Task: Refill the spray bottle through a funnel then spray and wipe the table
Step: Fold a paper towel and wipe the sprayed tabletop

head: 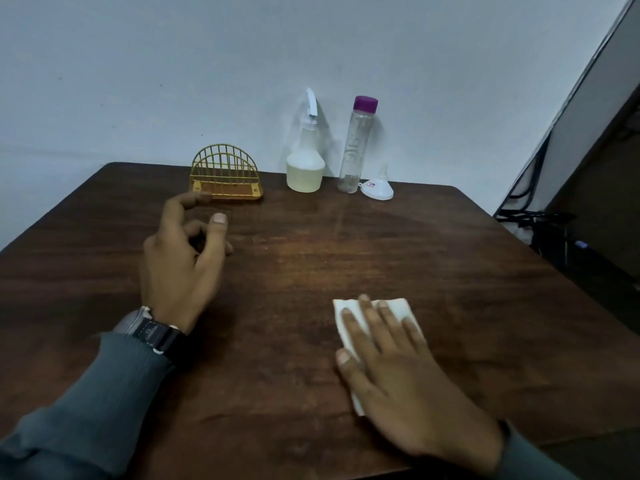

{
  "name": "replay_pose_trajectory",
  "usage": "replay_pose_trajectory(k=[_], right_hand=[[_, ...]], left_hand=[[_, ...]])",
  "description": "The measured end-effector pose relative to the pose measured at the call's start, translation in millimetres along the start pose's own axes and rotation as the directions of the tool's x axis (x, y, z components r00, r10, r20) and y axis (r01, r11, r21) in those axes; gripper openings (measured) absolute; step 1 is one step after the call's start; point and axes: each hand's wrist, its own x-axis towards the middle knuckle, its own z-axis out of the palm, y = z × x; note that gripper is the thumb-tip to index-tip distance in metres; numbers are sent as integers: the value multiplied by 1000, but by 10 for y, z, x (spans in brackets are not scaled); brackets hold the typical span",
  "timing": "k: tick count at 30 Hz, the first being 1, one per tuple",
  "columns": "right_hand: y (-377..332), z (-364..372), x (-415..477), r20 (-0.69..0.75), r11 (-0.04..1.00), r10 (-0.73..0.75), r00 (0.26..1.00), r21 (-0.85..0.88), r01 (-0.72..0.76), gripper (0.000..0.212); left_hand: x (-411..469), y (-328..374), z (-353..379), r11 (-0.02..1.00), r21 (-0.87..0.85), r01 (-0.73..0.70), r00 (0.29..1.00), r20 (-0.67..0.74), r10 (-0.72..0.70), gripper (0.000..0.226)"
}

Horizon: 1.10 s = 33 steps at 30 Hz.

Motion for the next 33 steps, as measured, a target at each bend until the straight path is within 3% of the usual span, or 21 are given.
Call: replay_pose_trajectory(k=[3, 10, 13, 15, 17, 19, 23, 25, 29, 33], right_hand=[[-263, 11, 200, 2, 996, -71, 998, 56, 70, 66], [118, -60, 630, -1, 999, 15, 1000, 31, -15, 62], [271, -32, 244, -7, 997, 66, 998, 26, -66, 80], [256, 45, -102, -25, 998, 48, 999, -27, -48, 103], [103, 100, -356, -21, 997, 18, 1000, -81, -19, 110], [-143, 120, -458, -16, 999, -28, 999, -41, 27, 104], [-639, 189, -293, -54, 987, -156, 986, 38, 159, 73], [-733, 219, -46, -59, 979, -197, 979, 42, 200, 70], [-530, 93, 391, -13, 993, -115, 993, 25, 116, 66], [-272, 42, 146, -14, 999, 2, 1000, 37, -1, 71]], left_hand=[[-161, 90, -8, 1000, 14, 8, 999, 52, -9, 31], [-458, 162, -196, 997, 74, -33, 995, 98, 26, 36], [-501, 154, -266, 995, 82, -57, 995, 82, 51, 35], [-511, 168, -302, 995, 79, -56, 996, 74, 50, 33], [-509, 179, -330, 997, 58, -48, 998, 50, 45, 32], [-496, 190, -347, 998, 43, -43, 999, 21, 42, 32], [-488, 186, -361, 999, 30, -34, 999, -5, 34, 32], [-486, 167, -374, 999, 31, -20, 1000, -16, 21, 33], [-467, 128, -462, 999, 44, 6, 999, -48, -4, 33], [-455, 9, -640, 997, 72, 18, 997, -77, -13, 31]])
